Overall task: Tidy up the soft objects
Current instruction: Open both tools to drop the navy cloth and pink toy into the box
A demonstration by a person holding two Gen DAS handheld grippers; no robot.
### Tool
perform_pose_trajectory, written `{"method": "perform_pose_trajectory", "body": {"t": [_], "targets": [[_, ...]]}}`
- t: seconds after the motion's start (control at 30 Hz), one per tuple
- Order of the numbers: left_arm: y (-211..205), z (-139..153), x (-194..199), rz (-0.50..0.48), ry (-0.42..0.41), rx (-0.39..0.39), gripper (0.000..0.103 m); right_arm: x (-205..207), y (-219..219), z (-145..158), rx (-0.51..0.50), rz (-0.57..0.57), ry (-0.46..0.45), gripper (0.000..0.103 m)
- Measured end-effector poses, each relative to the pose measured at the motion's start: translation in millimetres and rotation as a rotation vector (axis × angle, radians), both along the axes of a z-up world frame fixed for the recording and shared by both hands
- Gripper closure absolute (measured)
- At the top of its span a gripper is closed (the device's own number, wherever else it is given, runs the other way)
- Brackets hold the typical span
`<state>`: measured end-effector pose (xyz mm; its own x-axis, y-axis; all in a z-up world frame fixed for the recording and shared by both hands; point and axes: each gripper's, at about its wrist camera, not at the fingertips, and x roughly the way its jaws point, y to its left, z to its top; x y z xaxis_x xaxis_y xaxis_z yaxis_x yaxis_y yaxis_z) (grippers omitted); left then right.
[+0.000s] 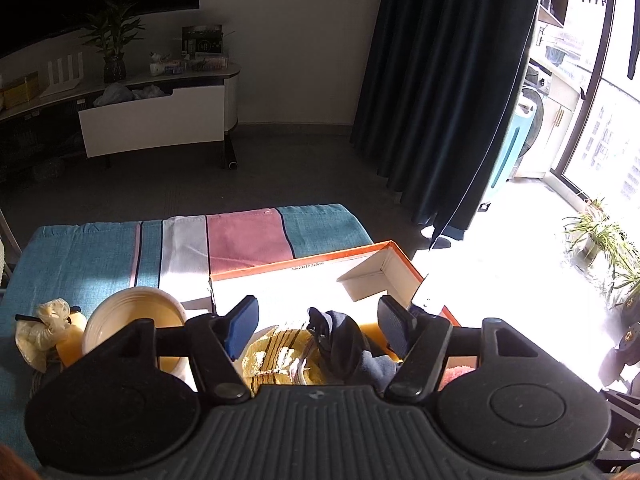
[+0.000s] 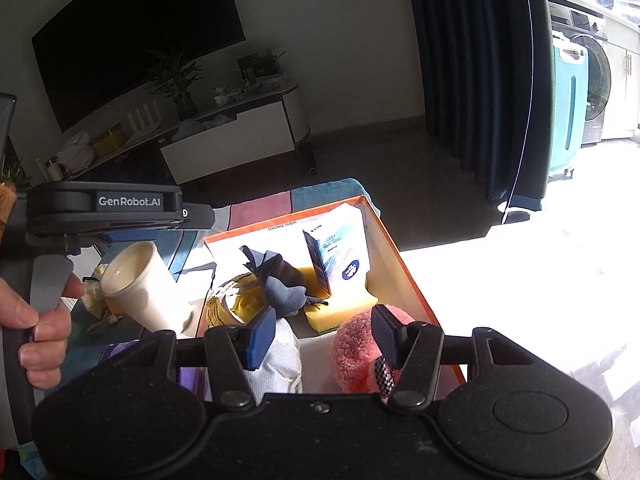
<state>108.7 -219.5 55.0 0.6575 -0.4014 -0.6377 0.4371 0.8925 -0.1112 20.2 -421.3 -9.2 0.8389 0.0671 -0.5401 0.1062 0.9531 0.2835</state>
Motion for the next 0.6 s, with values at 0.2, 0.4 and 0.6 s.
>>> {"method": "perform_pose_trajectory", "body": {"t": [0.2, 0.4, 0.6], "targets": [[14.9, 11.2, -19.0, 0.052, -0.011, 0.035, 0.017, -8.9, 13.6, 10.1, -0.009, 0.018, -0.006, 0.038], [31.9, 18.2, -36.4, 0.112, -0.027, 0.071, 0.006, -18.4, 27.6, 22.1, -0.026, 0.034, -0.025, 0.029], [53.1, 22.1, -52.8, 0.155, -0.023, 0.072, 0.004, -27.5, 46.3, 35.0, -0.05, 0.068, -0.05, 0.027]]}}
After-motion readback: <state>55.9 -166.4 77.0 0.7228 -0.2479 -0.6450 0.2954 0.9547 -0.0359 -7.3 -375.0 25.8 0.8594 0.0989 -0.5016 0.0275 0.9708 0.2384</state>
